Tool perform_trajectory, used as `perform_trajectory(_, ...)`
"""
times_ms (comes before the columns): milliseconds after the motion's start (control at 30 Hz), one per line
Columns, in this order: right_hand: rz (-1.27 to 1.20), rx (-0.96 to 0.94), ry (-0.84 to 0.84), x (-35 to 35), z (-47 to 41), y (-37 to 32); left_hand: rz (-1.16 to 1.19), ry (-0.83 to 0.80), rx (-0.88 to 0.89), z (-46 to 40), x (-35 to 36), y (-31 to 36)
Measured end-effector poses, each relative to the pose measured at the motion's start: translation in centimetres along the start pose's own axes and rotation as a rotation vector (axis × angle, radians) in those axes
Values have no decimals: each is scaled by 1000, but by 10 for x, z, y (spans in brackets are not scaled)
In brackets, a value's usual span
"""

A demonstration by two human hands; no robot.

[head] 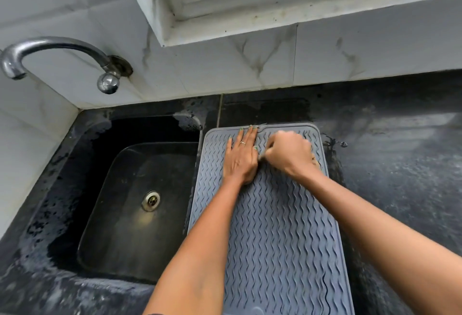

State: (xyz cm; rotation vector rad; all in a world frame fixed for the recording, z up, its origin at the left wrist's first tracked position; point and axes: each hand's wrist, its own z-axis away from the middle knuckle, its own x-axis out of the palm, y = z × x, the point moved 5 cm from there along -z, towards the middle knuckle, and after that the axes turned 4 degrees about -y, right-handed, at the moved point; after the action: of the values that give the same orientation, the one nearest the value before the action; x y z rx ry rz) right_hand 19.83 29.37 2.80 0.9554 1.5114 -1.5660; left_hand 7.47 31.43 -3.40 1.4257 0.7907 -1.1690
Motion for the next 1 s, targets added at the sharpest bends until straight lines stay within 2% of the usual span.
perform_trajectory(33,-71,42,73,-7,-10,1,3,8,-11,0,0,-1)
perform_trajectory(100,-149,-19,172,-7,-28,-9,-2,67,-80,1,-1,-5)
perform_trajectory(167,-184,-179,30,8,-42,-30,-10,103,-178,1,-3,-10)
perform_trajectory(233,-3,-350,-145,30,-46,-44,-51,101,-242,2,-2,-15)
perform_trajectory(267,126,-402,-163,35,-46,-43,-60,103,-252,2,0,-16)
perform_trajectory(333,321,-455,-95,33,-46,-31,-46,103,-255,3,0,-16)
perform_trajectory(533,543,-381,60,2,-38,18,-9,106,-252,5,0,-15)
perform_trajectory(700,716,-345,49,-26,-42,34,3,107,-252,5,1,-16)
perform_trajectory(767,610,-218,134,-37,-48,33,-2,129,-225,4,-1,-14)
perform_trajectory(833,371,-86,184,-40,-53,32,-10,142,-122,2,-4,-7)
perform_trajectory(867,247,-71,162,-35,-56,29,-6,133,-61,2,-4,-3)
perform_trajectory(900,153,-81,69,-26,-55,22,0,112,-10,1,-3,0)
perform_trajectory(967,159,-119,-136,4,-42,5,10,67,35,0,-2,3)
perform_trajectory(1000,210,-131,-143,19,-32,-2,17,57,37,-1,-1,2)
